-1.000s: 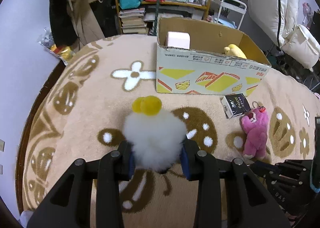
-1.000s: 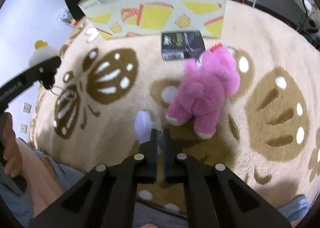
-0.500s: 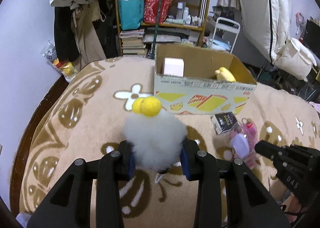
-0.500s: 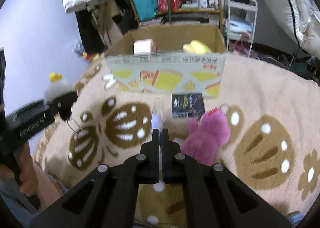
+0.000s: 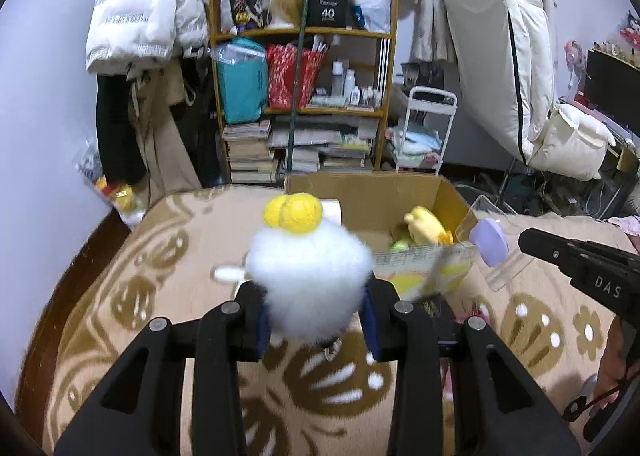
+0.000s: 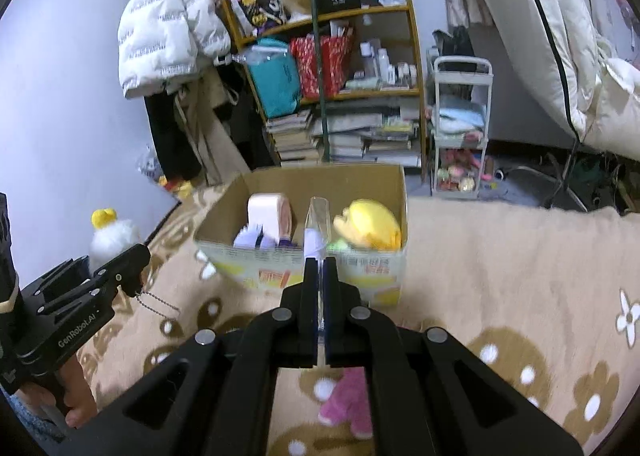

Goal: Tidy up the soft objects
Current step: 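Carry the fluffy keychain with the left tool while the right tool carries the bag into the box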

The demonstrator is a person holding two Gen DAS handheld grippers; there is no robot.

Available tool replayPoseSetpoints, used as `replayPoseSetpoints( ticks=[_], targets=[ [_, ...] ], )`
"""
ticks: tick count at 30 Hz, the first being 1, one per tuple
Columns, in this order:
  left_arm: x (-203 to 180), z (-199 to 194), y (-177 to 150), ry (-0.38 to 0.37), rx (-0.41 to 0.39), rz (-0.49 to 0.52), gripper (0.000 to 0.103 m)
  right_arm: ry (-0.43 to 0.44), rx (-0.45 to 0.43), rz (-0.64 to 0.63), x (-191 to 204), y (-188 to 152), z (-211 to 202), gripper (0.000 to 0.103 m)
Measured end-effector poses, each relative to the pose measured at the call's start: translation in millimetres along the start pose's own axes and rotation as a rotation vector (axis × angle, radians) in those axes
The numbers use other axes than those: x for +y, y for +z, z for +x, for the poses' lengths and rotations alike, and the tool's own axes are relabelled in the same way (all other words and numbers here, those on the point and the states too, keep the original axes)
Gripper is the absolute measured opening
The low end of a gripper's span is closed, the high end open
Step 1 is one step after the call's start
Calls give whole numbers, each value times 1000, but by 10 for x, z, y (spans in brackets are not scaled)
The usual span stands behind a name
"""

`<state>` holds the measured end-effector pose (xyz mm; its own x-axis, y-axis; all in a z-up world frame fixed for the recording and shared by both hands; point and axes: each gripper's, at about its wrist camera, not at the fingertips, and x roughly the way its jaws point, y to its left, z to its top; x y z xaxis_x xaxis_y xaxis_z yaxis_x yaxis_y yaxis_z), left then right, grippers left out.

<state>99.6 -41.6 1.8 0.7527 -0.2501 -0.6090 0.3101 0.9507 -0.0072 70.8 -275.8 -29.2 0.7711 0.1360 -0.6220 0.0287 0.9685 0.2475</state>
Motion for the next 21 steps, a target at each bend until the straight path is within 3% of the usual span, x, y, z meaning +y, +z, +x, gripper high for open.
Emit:
replayPoseSetpoints(
  ticks=[11,21],
  targets=[
    [-189,245,493,0,-86,48,34,-5,-73,-31,-55,416,174,3],
    [-192,603,442,-7,-72,57,35,6,-94,-19,-130,469,428,3]
  ],
)
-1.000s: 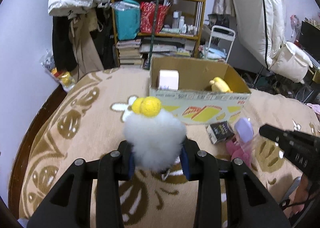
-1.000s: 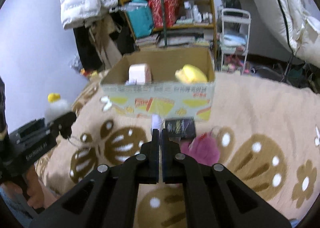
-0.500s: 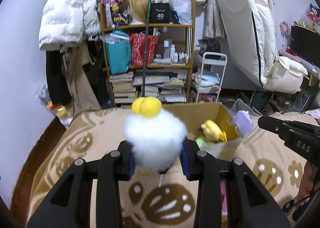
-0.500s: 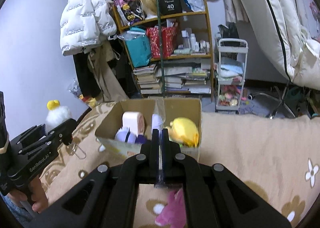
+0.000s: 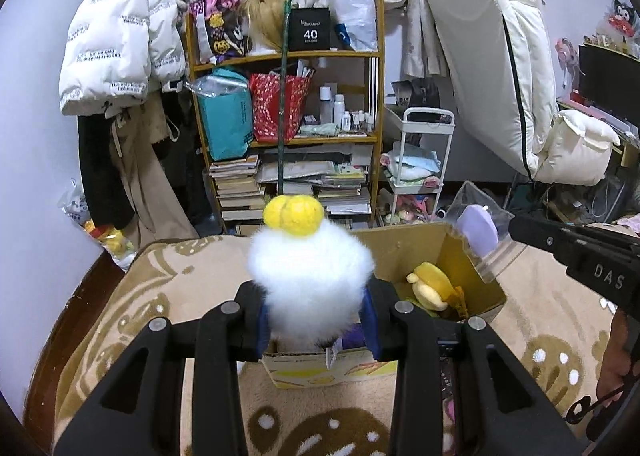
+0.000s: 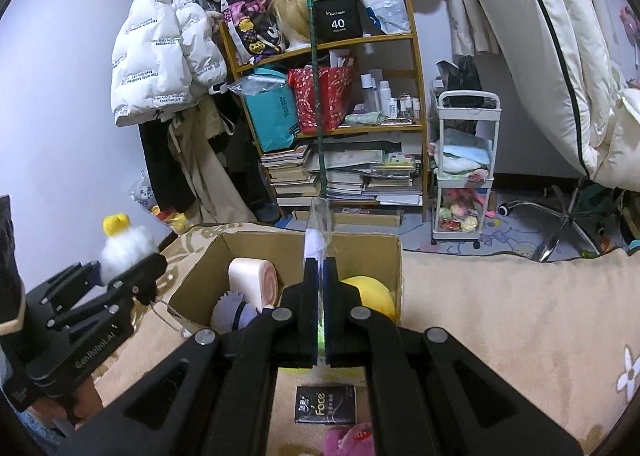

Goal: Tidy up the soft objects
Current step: 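Carry the fluffy keychain with the left tool while the right tool carries the bag into the box, then open the left tool inside the box while the right tool releases the clear bag there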

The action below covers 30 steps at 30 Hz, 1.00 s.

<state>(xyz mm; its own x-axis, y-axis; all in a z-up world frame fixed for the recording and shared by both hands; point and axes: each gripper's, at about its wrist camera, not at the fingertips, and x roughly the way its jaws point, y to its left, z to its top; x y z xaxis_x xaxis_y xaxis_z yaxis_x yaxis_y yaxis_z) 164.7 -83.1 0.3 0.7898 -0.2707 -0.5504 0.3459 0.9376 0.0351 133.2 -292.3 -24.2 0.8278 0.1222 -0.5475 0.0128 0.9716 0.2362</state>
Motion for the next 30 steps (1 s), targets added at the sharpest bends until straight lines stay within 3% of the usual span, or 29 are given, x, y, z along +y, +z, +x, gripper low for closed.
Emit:
replayPoseSetpoints(
  ticks=[10,25,28,30],
  targets=[
    [21,342,-147,4,55,-16,35,31,-7,6,7,-118,227,3],
    [13,519,-236,-1,120,-24,36,31,52,29,-48,-273,412,3],
    [7,530,-251,16,137,-17,48,35,70,47,-82,-301,434,4],
    [15,493,-267,37,129,-7,51,33,84,53,-98,-324,447,4]
  ],
)
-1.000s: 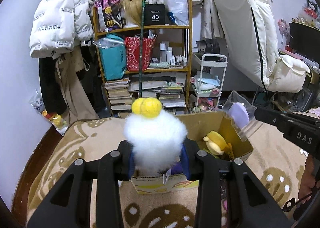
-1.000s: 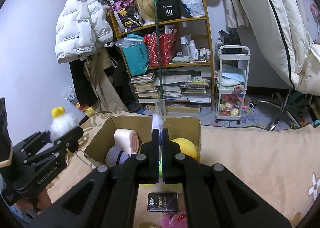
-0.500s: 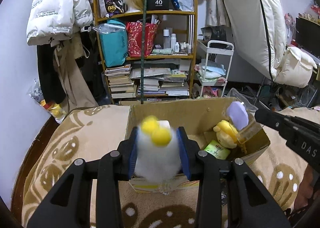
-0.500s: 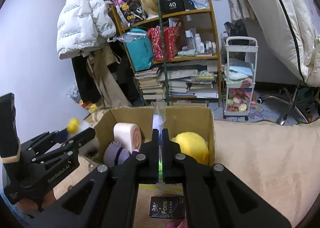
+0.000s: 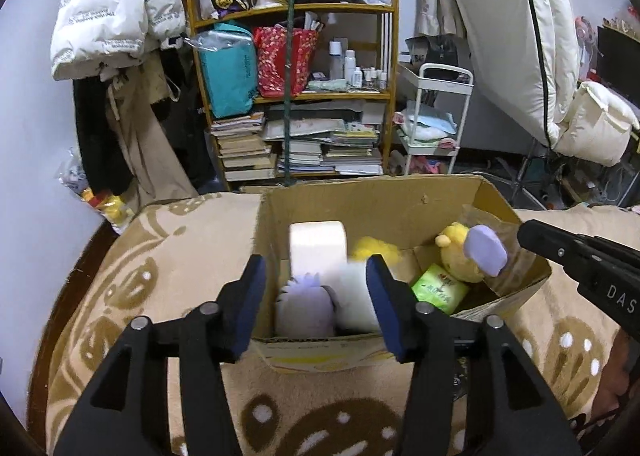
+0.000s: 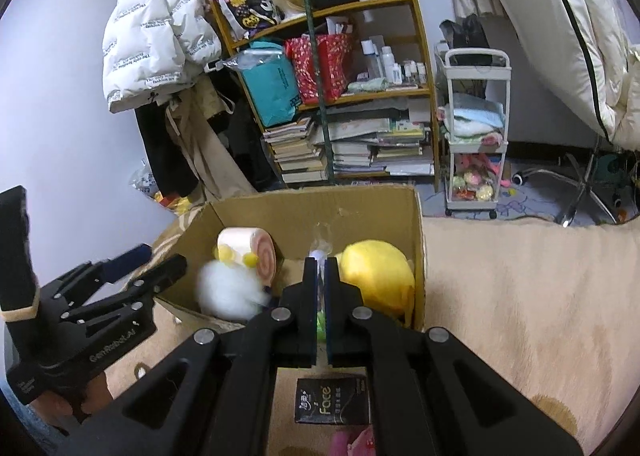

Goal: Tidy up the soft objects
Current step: 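Open the left tool inside the box while the right tool releases the clear bag there, then withdraw both open tools toward the pink bear keychain and black Face box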

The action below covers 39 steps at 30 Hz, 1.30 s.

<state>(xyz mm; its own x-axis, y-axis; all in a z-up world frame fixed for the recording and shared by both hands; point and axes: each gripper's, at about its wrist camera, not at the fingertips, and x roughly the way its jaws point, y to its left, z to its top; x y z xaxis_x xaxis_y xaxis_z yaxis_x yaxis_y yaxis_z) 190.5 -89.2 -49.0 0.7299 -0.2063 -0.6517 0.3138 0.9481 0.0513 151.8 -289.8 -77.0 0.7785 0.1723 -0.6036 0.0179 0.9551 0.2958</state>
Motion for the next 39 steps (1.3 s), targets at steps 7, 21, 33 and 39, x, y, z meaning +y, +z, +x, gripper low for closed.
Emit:
replayPoseSetpoints(
  ticks=[7,21,33,39],
  targets=[
    [31,-103,-35,27,20,13,59,-3,4,13,-33,-36,-54,5],
    [163,-486,-196,70,47,-21,76,-18,-2,35,-104,-113,-425,43],
    [109,-738,-356,82,77,-13,93,-71,17,15,-70,-304,-704,98],
    [86,-803,-488,67,116,-37,94,-75,42,32,-117,-406,-753,102]
  ],
)
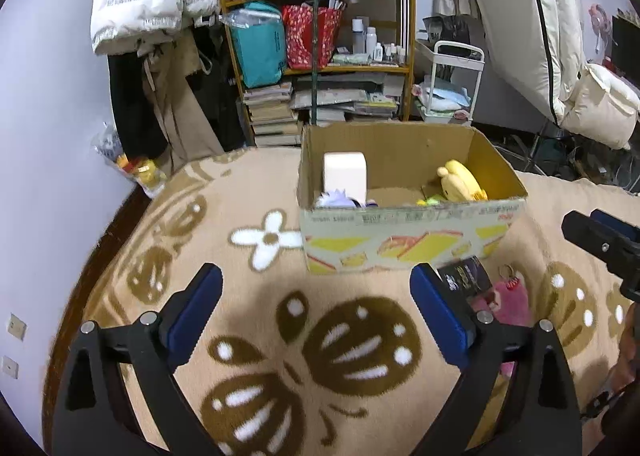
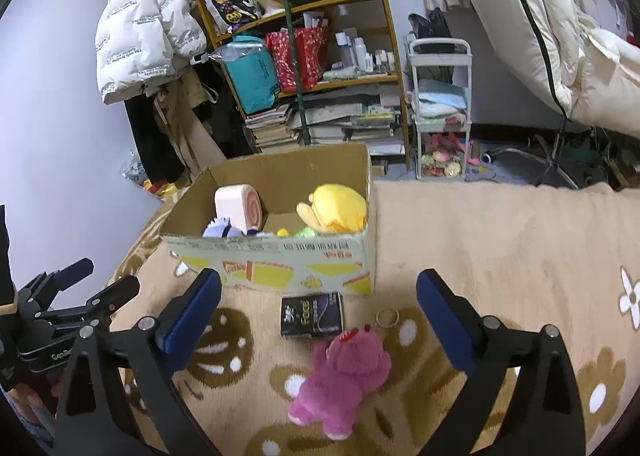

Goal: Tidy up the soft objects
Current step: 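Withdraw both open tools toward the pink bear keychain and black Face box, then grasp the pink bear keychain with the right tool while the left tool approaches the Face box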

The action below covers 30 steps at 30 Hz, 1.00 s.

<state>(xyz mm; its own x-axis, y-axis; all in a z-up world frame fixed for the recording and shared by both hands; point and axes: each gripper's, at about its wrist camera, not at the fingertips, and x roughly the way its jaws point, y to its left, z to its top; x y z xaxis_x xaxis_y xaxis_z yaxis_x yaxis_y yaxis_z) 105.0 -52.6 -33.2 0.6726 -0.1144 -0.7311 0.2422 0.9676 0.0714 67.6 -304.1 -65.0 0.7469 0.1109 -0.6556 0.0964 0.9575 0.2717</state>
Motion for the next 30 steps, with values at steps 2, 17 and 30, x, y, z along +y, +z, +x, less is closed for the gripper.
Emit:
replayPoseSetpoints(
  ticks=[2,17,30],
  targets=[
    [15,1,-51,-21,22,-18,94,-8,9,1,-7,-45,-1,102],
    [-85,71,-172,4,42,9,94,-60,94,61,-167,-189,103,102],
    [-395,352,-160,-56,34,61,94,-70,215,137,-347,-206,436,102]
  ],
)
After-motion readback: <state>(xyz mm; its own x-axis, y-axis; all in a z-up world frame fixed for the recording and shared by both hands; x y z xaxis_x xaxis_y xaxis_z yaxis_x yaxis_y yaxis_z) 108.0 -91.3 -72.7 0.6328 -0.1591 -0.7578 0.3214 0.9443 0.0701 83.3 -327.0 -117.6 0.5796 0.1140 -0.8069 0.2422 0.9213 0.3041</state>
